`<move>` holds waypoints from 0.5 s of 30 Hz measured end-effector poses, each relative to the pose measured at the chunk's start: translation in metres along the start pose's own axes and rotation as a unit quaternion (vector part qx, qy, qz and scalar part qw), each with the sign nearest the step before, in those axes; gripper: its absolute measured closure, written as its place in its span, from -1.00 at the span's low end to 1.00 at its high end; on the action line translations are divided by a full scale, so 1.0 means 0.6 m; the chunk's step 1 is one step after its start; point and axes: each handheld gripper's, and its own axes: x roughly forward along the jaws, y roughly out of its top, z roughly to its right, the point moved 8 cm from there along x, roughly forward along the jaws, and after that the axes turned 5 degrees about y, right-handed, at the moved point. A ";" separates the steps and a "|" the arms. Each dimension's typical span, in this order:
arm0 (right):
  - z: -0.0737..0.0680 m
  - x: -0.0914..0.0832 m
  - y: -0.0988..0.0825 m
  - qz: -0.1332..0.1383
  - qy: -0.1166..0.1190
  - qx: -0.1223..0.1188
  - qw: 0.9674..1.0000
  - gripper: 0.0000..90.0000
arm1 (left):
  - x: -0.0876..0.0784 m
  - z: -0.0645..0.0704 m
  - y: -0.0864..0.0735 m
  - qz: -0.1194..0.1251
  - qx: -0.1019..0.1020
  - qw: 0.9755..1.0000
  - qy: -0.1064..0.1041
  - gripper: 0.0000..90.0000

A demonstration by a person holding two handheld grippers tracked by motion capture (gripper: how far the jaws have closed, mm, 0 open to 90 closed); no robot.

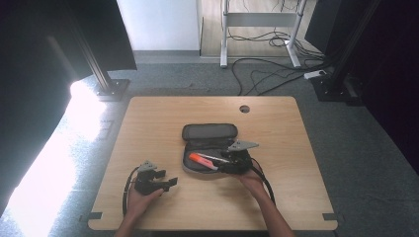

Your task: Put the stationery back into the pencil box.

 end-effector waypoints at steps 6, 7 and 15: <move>0.000 -0.023 -0.016 0.009 -0.010 0.001 1.000 -0.03 | 0.000 0.001 -0.002 -0.001 0.000 1.000 0.001 -0.32; 0.000 -0.029 -0.019 0.012 -0.011 0.001 1.000 -0.03 | 0.000 0.001 -0.002 -0.001 0.000 1.000 0.001 -0.32; 0.002 -0.076 -0.048 0.024 -0.032 0.006 0.999 -0.04 | 0.001 0.004 -0.002 -0.001 0.002 1.000 0.002 -0.32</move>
